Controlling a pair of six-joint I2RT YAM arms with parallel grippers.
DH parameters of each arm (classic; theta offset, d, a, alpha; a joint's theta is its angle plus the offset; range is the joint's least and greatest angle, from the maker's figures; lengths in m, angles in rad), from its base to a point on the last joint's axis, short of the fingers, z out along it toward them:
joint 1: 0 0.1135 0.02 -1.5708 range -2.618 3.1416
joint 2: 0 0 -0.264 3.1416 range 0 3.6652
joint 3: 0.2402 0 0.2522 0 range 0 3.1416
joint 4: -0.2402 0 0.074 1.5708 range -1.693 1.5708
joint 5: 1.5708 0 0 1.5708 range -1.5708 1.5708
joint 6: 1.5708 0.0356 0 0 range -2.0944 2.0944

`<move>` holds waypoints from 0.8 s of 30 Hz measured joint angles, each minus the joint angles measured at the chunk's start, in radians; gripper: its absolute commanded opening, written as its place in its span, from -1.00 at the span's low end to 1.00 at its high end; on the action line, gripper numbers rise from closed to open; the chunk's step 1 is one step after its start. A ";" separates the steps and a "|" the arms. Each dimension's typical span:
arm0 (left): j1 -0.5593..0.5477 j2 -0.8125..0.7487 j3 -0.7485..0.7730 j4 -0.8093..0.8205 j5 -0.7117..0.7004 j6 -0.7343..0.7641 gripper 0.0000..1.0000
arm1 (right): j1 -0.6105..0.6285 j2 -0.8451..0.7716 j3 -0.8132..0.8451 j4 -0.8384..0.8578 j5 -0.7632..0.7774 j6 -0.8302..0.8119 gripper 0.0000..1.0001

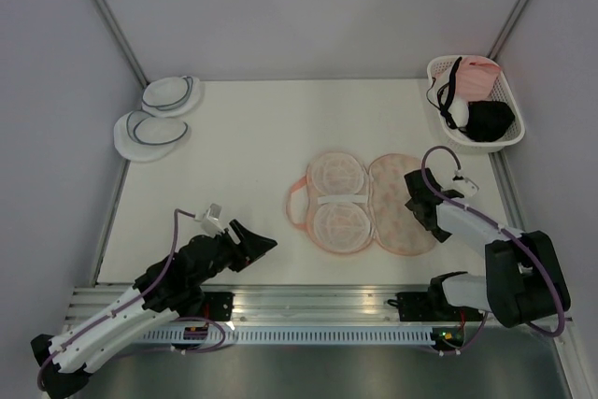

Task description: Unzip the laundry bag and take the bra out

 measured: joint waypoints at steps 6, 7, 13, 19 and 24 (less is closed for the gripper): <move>0.000 0.000 -0.003 -0.016 -0.001 0.000 0.48 | 0.000 0.003 -0.018 0.074 -0.001 -0.018 0.75; 0.000 0.000 -0.006 -0.018 -0.001 0.000 0.48 | 0.000 0.004 -0.020 0.087 -0.003 -0.031 0.75; 0.000 -0.003 -0.020 -0.025 -0.001 0.000 0.47 | -0.002 0.055 0.000 0.238 -0.077 -0.150 0.63; 0.000 -0.008 -0.024 -0.029 -0.002 -0.001 0.48 | 0.047 0.125 0.031 0.463 -0.298 -0.174 0.51; 0.000 -0.008 -0.024 -0.033 -0.005 -0.001 0.47 | 0.127 0.179 0.047 0.577 -0.428 -0.171 0.49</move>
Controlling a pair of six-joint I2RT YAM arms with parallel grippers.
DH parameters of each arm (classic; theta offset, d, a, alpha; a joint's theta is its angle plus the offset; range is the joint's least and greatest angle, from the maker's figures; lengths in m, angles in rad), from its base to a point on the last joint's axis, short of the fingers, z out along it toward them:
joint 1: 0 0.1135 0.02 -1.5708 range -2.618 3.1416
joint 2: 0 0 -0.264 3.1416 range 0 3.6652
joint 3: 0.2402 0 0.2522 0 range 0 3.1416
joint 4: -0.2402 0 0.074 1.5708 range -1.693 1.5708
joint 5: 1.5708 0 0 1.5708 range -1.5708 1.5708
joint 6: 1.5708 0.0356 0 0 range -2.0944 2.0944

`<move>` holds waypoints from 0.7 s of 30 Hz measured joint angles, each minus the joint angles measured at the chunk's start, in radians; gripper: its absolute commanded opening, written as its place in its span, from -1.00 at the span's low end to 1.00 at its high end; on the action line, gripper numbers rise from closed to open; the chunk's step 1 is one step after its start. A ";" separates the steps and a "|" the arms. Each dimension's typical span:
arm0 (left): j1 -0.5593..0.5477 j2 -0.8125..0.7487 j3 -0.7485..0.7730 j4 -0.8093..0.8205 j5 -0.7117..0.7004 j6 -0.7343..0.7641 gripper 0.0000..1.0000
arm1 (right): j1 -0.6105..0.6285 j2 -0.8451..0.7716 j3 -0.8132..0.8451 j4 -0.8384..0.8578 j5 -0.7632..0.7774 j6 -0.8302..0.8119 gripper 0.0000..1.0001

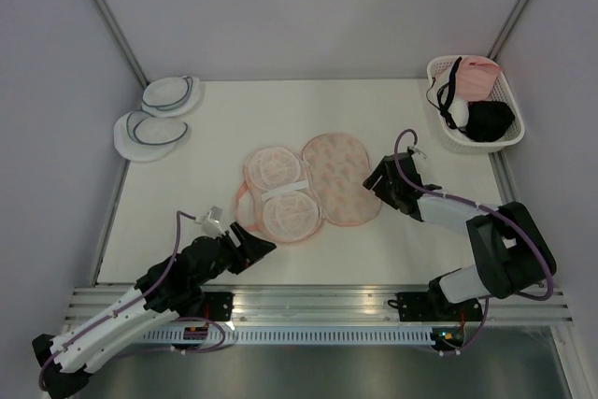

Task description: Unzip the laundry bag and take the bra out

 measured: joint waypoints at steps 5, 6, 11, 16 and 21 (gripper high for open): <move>0.000 0.000 0.000 -0.004 0.000 0.000 0.48 | 0.037 0.005 0.000 0.014 -0.021 0.007 0.43; 0.000 0.000 0.000 -0.005 0.000 0.000 0.47 | 0.041 0.001 0.000 0.008 -0.014 0.007 0.40; 0.000 -0.002 0.000 -0.007 -0.002 0.000 0.48 | 0.087 -0.023 0.016 -0.100 0.048 -0.005 0.22; 0.000 -0.005 0.001 -0.015 -0.008 0.000 0.47 | 0.143 -0.020 0.037 -0.219 0.123 -0.024 -0.72; 0.000 -0.005 0.005 -0.031 -0.014 0.000 0.47 | 0.173 -0.018 0.035 -0.241 0.162 -0.022 -0.99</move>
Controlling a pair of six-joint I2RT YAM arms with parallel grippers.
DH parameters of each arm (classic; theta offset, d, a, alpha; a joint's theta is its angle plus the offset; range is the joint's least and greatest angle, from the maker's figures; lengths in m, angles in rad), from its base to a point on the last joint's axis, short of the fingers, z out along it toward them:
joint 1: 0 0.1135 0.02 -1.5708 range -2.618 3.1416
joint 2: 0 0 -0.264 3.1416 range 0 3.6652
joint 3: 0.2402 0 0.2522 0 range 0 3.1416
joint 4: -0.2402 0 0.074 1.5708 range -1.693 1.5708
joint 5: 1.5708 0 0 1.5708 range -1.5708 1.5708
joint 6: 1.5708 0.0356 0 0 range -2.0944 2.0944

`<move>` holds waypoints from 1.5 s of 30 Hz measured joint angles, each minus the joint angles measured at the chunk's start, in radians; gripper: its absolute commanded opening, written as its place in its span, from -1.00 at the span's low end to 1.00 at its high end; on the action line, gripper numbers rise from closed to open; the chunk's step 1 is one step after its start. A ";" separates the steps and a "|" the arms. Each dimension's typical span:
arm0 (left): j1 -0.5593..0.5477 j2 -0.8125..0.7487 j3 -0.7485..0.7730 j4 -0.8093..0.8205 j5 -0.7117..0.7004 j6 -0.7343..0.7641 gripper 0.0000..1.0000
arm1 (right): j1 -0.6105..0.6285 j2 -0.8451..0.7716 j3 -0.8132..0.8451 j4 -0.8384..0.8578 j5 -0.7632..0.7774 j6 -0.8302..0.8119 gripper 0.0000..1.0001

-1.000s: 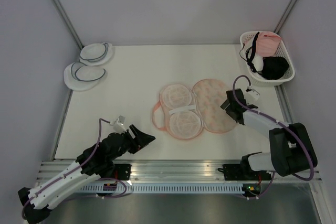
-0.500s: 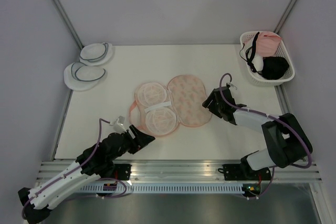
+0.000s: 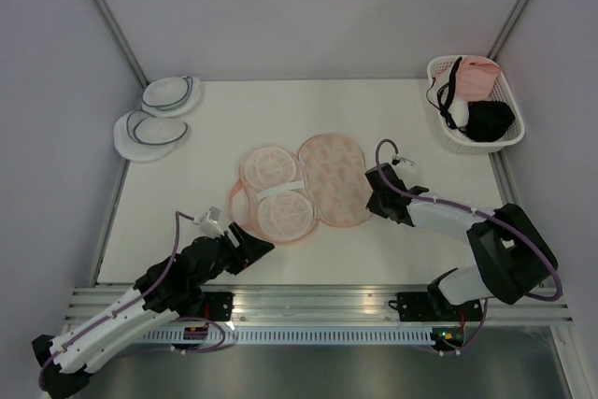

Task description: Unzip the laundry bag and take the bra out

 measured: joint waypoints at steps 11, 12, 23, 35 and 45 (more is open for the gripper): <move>0.000 -0.028 0.050 -0.054 -0.016 0.000 0.47 | 0.006 -0.265 -0.032 -0.236 0.194 0.018 -0.99; 0.000 -0.032 0.055 -0.061 -0.018 0.000 0.47 | 0.006 -0.332 -0.021 -0.280 0.240 0.017 -0.99; 0.000 -0.078 0.067 -0.125 -0.040 0.000 0.47 | 0.036 -0.465 0.233 -0.340 0.261 -0.356 -0.99; 0.000 -0.112 0.067 -0.149 -0.040 0.000 0.46 | 0.395 -0.119 0.151 -0.154 -0.264 -0.597 -0.95; 0.001 -0.112 0.067 -0.150 -0.040 0.000 0.47 | 0.435 -0.296 0.130 -0.146 -0.338 -0.547 0.96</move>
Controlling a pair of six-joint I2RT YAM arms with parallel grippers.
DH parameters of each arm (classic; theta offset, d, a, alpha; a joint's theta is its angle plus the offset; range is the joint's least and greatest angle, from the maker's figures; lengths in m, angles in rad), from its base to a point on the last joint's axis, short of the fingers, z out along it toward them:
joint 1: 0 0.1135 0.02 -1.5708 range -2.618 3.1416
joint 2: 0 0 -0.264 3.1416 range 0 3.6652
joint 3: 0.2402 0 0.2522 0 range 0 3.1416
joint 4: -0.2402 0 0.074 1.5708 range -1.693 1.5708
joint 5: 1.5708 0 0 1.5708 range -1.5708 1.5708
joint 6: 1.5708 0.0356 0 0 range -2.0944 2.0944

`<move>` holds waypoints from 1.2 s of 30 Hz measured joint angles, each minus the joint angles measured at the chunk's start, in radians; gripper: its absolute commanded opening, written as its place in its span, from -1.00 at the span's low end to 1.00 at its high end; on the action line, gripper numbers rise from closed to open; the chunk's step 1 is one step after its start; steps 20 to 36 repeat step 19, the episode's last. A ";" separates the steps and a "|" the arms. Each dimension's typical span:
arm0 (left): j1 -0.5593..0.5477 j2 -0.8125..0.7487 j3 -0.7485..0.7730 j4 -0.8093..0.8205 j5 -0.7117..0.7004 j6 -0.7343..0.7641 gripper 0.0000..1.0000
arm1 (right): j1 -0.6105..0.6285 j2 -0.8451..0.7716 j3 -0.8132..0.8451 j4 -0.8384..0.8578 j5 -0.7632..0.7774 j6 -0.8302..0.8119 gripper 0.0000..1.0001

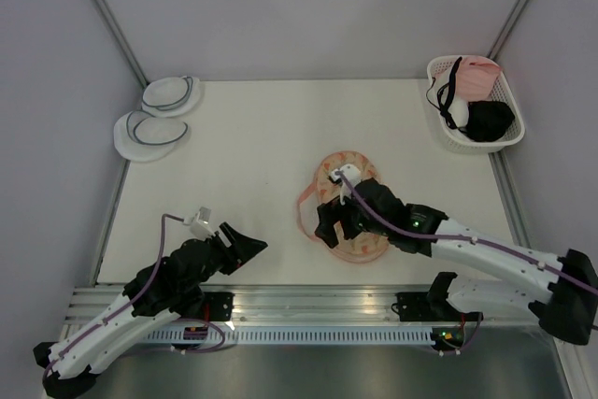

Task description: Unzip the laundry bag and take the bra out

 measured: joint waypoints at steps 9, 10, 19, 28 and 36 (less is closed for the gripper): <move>0.000 0.000 0.000 0.000 -0.007 0.003 0.53 | 0.000 -0.360 -0.002 0.044 0.161 0.103 0.96; 0.000 0.000 0.001 0.002 -0.007 0.008 0.54 | 0.000 -0.371 -0.003 0.040 0.173 0.109 0.96; 0.000 0.024 0.035 0.064 0.012 0.130 0.99 | 0.000 -0.489 -0.042 0.021 0.211 0.126 0.96; 0.000 0.024 0.035 0.064 0.012 0.130 0.99 | 0.000 -0.489 -0.042 0.021 0.211 0.126 0.96; 0.000 0.024 0.035 0.064 0.012 0.130 0.99 | 0.000 -0.489 -0.042 0.021 0.211 0.126 0.96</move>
